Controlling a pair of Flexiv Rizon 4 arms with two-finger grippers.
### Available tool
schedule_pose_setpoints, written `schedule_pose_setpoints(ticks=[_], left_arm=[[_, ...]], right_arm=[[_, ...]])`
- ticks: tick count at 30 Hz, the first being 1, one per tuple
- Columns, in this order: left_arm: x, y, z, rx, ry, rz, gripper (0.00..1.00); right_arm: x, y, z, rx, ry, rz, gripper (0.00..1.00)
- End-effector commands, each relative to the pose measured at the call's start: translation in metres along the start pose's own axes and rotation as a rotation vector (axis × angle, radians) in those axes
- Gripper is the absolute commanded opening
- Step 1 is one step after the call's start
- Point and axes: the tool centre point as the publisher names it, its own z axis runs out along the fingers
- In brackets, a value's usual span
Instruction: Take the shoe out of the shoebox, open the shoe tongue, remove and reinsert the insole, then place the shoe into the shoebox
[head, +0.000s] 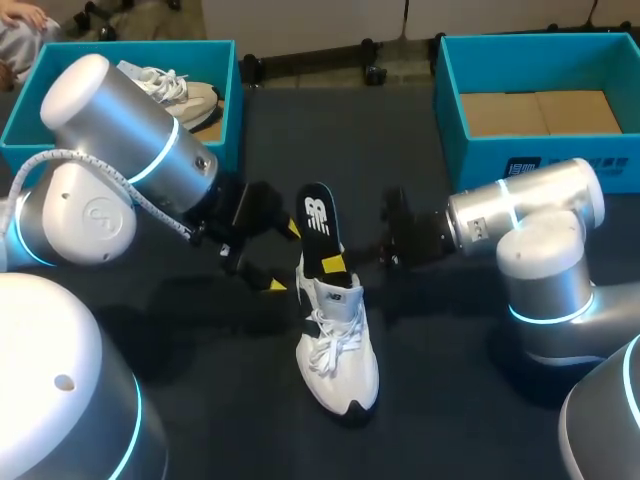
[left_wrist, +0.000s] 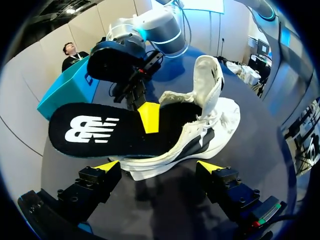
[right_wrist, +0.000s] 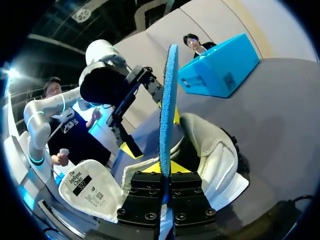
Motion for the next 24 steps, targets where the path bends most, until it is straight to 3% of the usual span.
schedule_pose_setpoints(ticks=[1,8,9,10,16,24], left_arm=[[0.004,0.002,-0.001,-0.002,-0.012,-0.005,1.00],[0.003,0.005,-0.003,-0.010,-0.019,-0.016,1.00],[0.003,0.005,-0.003,-0.010,-0.019,-0.016,1.00],[0.003,0.005,-0.003,-0.010,-0.019,-0.016,1.00],[0.003,0.005,-0.003,-0.010,-0.019,-0.016,1.00],[0.003,0.005,-0.003,-0.010,-0.019,-0.016,1.00]], right_arm=[[0.002,-0.007,0.003,0.015,-0.012,0.013,0.00],[0.003,-0.014,0.005,0.014,-0.007,0.030,0.00],[0.004,-0.013,0.003,0.004,-0.013,0.025,0.14],[0.005,-0.011,0.001,-0.002,-0.020,0.016,0.18],[0.009,0.011,-0.003,-0.004,-0.037,-0.039,0.27],[-0.001,0.031,0.002,0.011,-0.028,-0.078,0.23]])
